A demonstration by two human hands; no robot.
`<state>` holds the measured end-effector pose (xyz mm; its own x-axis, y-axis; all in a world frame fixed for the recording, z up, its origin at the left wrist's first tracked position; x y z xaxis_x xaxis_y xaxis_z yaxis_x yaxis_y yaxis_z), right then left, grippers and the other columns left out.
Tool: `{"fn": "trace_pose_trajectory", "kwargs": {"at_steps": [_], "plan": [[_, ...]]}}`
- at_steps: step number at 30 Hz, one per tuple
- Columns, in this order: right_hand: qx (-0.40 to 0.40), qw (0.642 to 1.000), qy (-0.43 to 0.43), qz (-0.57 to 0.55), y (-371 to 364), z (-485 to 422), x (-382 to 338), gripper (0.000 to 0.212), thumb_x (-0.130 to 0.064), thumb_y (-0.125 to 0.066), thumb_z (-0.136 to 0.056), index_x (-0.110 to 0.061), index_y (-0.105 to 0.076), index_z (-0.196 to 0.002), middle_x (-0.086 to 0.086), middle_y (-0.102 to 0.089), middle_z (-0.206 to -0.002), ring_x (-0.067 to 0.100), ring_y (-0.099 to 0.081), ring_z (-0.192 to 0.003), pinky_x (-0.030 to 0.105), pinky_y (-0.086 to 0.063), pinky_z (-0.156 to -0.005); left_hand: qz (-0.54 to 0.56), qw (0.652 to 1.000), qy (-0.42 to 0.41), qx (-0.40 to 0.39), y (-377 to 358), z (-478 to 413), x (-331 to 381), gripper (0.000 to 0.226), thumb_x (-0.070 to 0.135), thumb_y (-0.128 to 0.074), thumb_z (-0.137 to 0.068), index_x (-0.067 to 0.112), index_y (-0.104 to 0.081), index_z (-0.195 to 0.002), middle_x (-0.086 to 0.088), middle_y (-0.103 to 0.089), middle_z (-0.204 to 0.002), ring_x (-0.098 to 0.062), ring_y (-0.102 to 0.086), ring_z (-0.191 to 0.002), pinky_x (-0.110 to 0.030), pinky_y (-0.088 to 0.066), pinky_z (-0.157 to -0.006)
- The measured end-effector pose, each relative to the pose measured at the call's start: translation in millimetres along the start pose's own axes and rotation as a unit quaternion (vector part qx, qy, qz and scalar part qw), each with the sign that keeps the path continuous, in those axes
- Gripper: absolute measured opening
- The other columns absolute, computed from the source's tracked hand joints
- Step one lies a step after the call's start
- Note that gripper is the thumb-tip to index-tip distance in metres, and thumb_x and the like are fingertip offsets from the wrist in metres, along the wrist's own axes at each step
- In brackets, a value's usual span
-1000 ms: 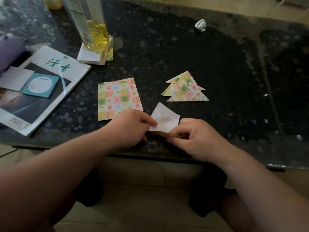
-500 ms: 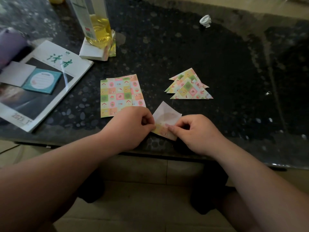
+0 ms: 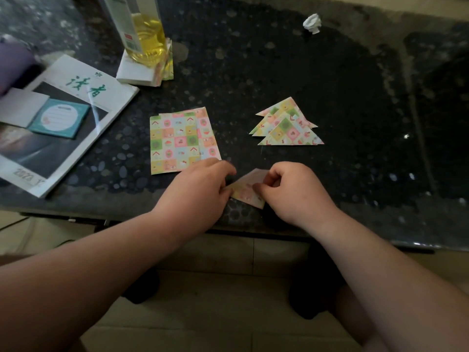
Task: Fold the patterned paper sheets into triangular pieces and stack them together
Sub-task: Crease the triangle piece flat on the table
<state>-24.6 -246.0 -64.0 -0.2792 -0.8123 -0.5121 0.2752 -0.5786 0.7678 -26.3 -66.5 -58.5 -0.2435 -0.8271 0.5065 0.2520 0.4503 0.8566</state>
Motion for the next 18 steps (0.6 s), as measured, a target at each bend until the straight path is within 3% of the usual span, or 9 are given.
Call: {"fn": "trace_pose_trajectory", "kwargs": {"at_steps": [3,7,8,12,15,18], "plan": [[0.020,1.000,-0.001,-0.009,2,-1,3,0.020,-0.033,-0.077,-0.088,-0.029,-0.058,-0.090,-0.006,-0.068,-0.079,0.012,-0.066,-0.073,0.036,-0.058,-0.063,-0.044,0.997,-0.067,0.016,-4,2,3,0.014,0.015,-0.066,-0.096,0.017,-0.077,-0.104,0.003,-0.061,-0.098,-0.020,-0.055,-0.095,-0.034,-0.049,-0.084],[0.004,0.999,0.046,-0.002,7,1,4,0.055,-0.018,-0.077,-0.086,-0.039,-0.050,-0.130,-0.008,-0.066,-0.074,0.003,-0.064,-0.067,0.022,-0.050,-0.058,-0.116,0.985,-0.127,0.031,-16,7,3,0.018,0.004,-0.078,-0.080,0.015,-0.079,-0.094,0.000,-0.062,-0.096,-0.024,-0.055,-0.086,-0.042,-0.056,-0.074],[-0.007,0.998,0.062,0.009,9,2,4,0.058,-0.017,-0.075,-0.088,-0.043,-0.051,-0.134,-0.009,-0.065,-0.074,0.002,-0.063,-0.068,0.018,-0.046,-0.058,-0.127,0.982,-0.133,0.028,-19,7,4,0.018,0.004,-0.077,-0.080,0.014,-0.078,-0.095,-0.001,-0.062,-0.099,-0.024,-0.053,-0.086,-0.043,-0.055,-0.074],[-0.064,0.993,0.083,0.056,11,5,4,0.039,-0.016,-0.065,-0.096,-0.042,-0.067,-0.124,-0.018,-0.058,-0.087,0.002,-0.058,-0.077,0.016,-0.043,-0.063,-0.161,0.978,-0.133,0.011,-28,21,9,0.025,0.018,-0.075,-0.080,0.014,-0.073,-0.105,-0.003,-0.060,-0.115,-0.026,-0.054,-0.100,-0.043,-0.052,-0.080],[-0.084,0.990,0.091,0.065,11,6,4,0.045,-0.012,-0.059,-0.096,-0.043,-0.064,-0.128,-0.018,-0.056,-0.095,0.004,-0.057,-0.080,0.018,-0.042,-0.065,-0.176,0.975,-0.136,-0.015,-34,35,17,0.049,0.037,-0.066,-0.085,0.009,-0.067,-0.126,-0.010,-0.057,-0.141,-0.029,-0.053,-0.126,-0.045,-0.049,-0.100],[-0.093,0.991,0.086,0.053,12,6,3,0.053,-0.009,-0.059,-0.091,-0.041,-0.060,-0.134,-0.014,-0.059,-0.095,0.005,-0.058,-0.081,0.019,-0.041,-0.066,-0.193,0.972,-0.124,-0.055,-37,37,19,0.070,0.051,-0.066,-0.086,0.007,-0.057,-0.140,-0.016,-0.045,-0.156,-0.031,-0.043,-0.144,-0.046,-0.033,-0.117]]}}
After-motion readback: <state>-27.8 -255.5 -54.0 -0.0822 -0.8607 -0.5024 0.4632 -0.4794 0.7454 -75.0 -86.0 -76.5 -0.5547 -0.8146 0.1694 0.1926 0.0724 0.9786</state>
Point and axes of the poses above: each hand's wrist, its own z-axis away from the middle knuckle, its own y-axis out of the back of the hand, x = y × z, the point moved 4 cm from there along -z, towards the middle knuckle
